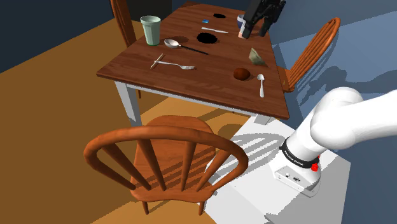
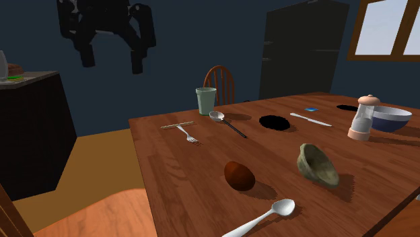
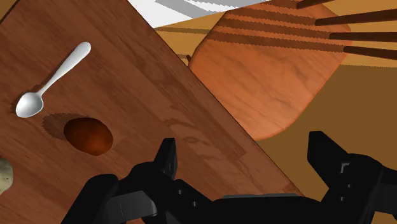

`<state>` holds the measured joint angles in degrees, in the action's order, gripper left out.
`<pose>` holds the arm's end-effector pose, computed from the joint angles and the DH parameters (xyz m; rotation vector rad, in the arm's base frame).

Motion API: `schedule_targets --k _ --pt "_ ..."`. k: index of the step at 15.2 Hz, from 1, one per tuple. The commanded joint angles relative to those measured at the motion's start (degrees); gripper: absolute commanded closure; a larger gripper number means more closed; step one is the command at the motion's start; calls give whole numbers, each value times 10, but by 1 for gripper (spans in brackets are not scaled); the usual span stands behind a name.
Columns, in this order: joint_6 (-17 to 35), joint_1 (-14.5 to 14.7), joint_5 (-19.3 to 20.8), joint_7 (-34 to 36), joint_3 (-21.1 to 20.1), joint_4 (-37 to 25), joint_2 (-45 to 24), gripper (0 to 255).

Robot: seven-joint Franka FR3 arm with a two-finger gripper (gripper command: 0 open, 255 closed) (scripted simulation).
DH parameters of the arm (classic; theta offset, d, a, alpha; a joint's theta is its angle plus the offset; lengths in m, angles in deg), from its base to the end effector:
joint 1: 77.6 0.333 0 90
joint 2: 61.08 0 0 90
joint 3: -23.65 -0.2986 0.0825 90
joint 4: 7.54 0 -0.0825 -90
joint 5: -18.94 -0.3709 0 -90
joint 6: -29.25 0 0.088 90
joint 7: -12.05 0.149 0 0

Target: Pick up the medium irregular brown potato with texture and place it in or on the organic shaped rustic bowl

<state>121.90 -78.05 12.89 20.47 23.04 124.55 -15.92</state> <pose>0.3148 0.0169 0.5655 -3.0251 0.2220 -0.1401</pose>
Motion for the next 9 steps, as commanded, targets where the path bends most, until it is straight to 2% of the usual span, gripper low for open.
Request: schedule_targets --k 1,9 --pt "0 0 0 0 0 0 0 0" --pt "89 5 56 -207 127 111 33 0"
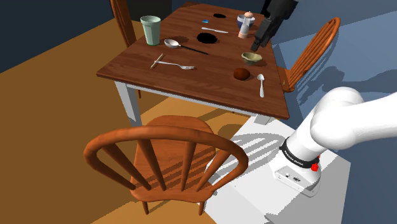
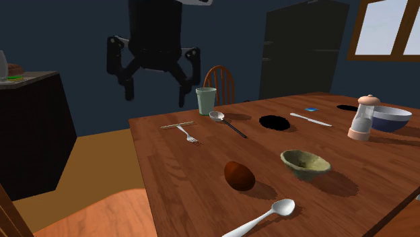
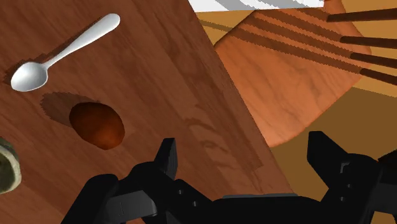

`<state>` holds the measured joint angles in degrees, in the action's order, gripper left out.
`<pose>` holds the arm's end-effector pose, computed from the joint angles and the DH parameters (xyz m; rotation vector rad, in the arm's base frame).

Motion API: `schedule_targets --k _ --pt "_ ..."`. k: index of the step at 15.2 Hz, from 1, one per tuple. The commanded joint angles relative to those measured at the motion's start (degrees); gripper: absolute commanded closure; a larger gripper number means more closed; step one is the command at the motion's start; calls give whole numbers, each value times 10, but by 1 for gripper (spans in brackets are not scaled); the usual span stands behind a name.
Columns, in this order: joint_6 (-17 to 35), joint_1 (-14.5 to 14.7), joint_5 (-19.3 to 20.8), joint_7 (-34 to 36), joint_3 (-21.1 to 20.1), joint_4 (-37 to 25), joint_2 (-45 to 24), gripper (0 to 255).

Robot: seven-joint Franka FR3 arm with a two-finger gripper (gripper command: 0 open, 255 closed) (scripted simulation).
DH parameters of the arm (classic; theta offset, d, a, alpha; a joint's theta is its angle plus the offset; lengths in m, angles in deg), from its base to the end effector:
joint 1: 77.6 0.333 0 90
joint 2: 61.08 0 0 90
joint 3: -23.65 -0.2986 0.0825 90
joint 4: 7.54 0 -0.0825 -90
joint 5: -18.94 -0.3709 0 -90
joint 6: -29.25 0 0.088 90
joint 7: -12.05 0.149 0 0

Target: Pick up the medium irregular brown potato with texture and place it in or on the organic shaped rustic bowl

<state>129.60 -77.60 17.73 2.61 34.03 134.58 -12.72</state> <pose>0.3083 -0.0589 0.5094 -2.9960 -0.0505 -0.1918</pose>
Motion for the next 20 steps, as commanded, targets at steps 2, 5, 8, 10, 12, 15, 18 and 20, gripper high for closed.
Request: schedule_targets --k 2,5,8,10,12,15,18,20 --pt "37 2 22 -82 52 27 -6 0" --pt "76 7 41 -163 108 42 -27 0" --pt "116 19 55 -246 167 45 -63 0" --pt "143 32 59 -303 208 40 -93 0" --pt "168 51 57 -362 251 30 -129 0" --pt "204 91 40 -456 322 7 -190 0" --pt "233 147 -3 -563 401 -28 -265 0" --pt "244 197 -54 -646 463 -57 -326 0"
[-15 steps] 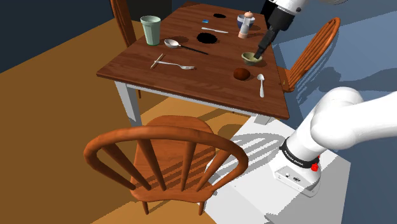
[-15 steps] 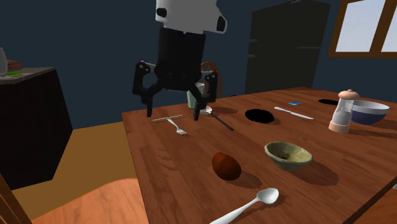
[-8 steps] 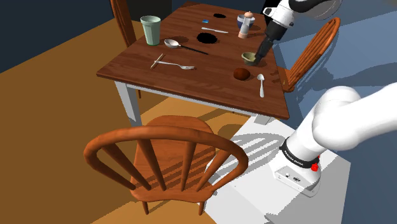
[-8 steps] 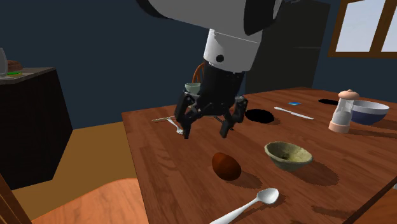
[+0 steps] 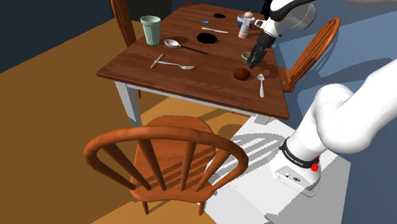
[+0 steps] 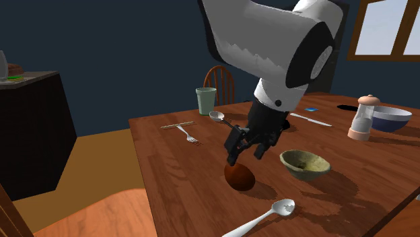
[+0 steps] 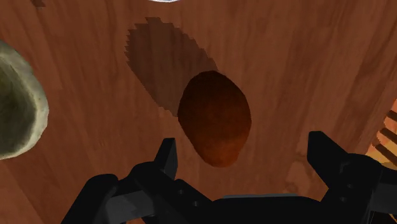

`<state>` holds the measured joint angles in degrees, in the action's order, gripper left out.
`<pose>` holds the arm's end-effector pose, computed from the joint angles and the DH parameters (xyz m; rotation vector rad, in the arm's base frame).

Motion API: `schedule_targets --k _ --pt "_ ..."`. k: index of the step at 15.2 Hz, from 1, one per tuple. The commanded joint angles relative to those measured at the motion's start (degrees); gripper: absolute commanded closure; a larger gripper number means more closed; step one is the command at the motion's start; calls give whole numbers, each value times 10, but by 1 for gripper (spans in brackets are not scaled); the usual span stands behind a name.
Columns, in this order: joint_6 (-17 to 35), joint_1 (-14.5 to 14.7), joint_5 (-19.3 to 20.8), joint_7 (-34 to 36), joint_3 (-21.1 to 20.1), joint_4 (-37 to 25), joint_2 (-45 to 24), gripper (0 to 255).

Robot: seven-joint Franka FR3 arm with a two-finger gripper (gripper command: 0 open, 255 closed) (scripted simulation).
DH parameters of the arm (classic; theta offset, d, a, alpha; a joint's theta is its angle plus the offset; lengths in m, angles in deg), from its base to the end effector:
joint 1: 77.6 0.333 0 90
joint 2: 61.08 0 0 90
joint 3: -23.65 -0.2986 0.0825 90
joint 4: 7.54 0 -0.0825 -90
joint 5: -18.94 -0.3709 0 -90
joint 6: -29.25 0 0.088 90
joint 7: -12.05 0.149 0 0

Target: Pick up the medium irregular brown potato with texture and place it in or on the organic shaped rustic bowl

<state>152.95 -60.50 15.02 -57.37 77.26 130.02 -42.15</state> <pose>0.3721 -0.2559 0.3392 -2.7753 -0.8091 -0.3277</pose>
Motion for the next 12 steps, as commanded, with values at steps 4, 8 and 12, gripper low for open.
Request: schedule_targets --k 4,8,12 --pt "34 51 -64 -83 55 -8 -67 0" --pt "61 71 -99 -109 69 6 -96 0" --pt "65 74 -106 -113 71 7 -101 0"
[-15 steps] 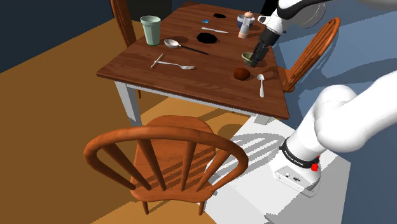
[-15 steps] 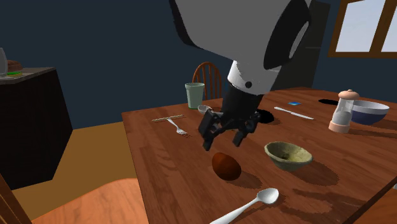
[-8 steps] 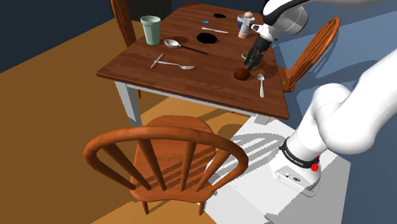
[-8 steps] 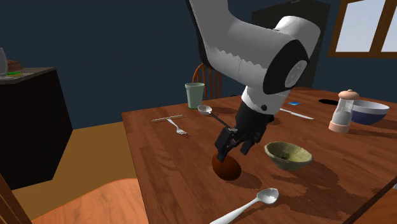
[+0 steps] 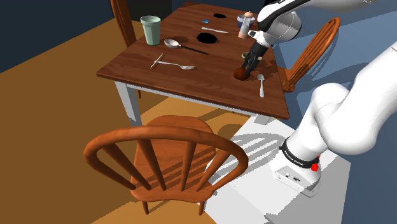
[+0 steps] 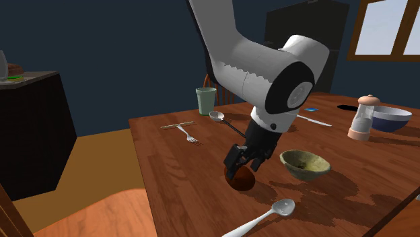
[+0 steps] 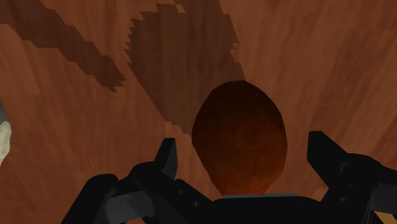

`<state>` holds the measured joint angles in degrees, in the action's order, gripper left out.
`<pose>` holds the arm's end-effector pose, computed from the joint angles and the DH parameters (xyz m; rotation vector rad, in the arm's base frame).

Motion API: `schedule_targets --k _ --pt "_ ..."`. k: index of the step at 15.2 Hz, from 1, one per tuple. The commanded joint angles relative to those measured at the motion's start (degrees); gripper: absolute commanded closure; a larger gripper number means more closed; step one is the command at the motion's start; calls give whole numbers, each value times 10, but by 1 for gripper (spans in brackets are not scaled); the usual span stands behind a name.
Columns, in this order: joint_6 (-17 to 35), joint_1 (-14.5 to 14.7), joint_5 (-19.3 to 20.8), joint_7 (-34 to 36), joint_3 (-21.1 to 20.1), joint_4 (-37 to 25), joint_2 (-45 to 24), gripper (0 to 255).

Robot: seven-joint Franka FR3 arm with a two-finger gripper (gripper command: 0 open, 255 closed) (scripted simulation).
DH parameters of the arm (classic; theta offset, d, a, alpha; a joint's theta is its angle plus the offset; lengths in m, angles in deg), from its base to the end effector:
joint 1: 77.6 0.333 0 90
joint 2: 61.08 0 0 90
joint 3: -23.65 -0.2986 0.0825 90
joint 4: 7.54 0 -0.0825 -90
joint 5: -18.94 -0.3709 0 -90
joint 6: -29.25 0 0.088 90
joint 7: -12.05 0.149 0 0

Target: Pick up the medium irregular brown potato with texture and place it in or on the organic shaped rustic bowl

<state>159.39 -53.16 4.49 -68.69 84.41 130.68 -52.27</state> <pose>0.3869 -0.2562 0.2885 -2.7538 -0.8734 -0.3398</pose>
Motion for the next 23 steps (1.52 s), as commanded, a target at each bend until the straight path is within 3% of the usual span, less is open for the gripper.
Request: schedule_targets --k 1,4,5,14,23 --pt "1 0 0 0 0 1 0 0" --pt "1 0 0 0 0 0 0 0" --pt "1 0 0 0 0 0 0 255" --pt "1 0 0 0 0 0 0 255" --pt "-59 -38 74 72 -46 -27 68 255"
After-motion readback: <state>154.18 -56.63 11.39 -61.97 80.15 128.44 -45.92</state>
